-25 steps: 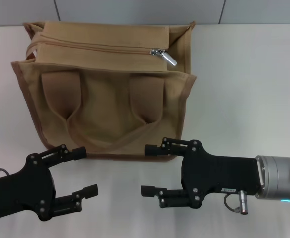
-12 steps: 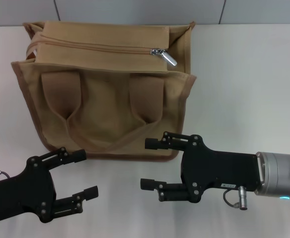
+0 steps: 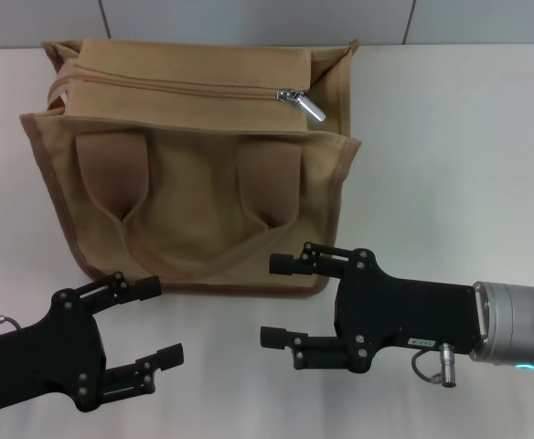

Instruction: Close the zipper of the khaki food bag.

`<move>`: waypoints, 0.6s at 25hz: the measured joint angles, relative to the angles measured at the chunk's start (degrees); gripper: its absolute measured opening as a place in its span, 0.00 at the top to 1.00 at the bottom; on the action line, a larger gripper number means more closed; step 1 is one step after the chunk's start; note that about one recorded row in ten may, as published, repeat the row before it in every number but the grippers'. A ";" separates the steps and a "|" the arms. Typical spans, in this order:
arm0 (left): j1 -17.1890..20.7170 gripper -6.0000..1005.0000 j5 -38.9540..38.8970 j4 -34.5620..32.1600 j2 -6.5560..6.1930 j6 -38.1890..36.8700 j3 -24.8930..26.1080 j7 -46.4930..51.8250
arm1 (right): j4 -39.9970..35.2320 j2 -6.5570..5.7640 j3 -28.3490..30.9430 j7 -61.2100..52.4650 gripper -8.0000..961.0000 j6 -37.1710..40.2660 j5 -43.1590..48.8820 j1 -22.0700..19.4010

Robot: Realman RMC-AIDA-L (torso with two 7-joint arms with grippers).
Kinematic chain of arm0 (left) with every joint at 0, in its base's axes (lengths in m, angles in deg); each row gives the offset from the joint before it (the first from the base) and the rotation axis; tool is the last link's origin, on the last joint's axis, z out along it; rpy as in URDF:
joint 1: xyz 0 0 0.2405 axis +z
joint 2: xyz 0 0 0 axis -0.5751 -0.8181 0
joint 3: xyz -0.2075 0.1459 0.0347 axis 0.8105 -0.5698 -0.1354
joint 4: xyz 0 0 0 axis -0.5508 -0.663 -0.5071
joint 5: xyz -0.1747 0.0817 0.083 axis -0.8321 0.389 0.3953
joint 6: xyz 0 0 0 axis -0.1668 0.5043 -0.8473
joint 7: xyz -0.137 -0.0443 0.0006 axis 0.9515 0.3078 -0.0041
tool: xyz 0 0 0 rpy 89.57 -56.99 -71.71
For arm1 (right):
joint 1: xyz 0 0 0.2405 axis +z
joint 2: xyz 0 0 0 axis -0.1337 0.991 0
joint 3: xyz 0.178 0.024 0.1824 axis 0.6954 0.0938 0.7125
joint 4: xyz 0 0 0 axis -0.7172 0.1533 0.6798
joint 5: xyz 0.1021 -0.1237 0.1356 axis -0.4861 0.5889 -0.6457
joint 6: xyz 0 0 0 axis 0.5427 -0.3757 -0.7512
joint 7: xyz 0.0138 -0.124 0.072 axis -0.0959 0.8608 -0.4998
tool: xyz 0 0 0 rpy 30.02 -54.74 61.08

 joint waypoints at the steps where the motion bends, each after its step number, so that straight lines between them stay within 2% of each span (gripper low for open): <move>1: 0.00 0.22 0.00 0.00 0.00 -0.01 0.00 -0.19 | 0.00 0.00 -0.01 0.00 0.21 0.00 -0.07 0.03; 15: 0.05 0.22 -0.01 0.61 0.03 0.40 0.05 -1.86 | 0.18 0.00 -0.42 -0.01 0.21 0.02 -1.45 0.04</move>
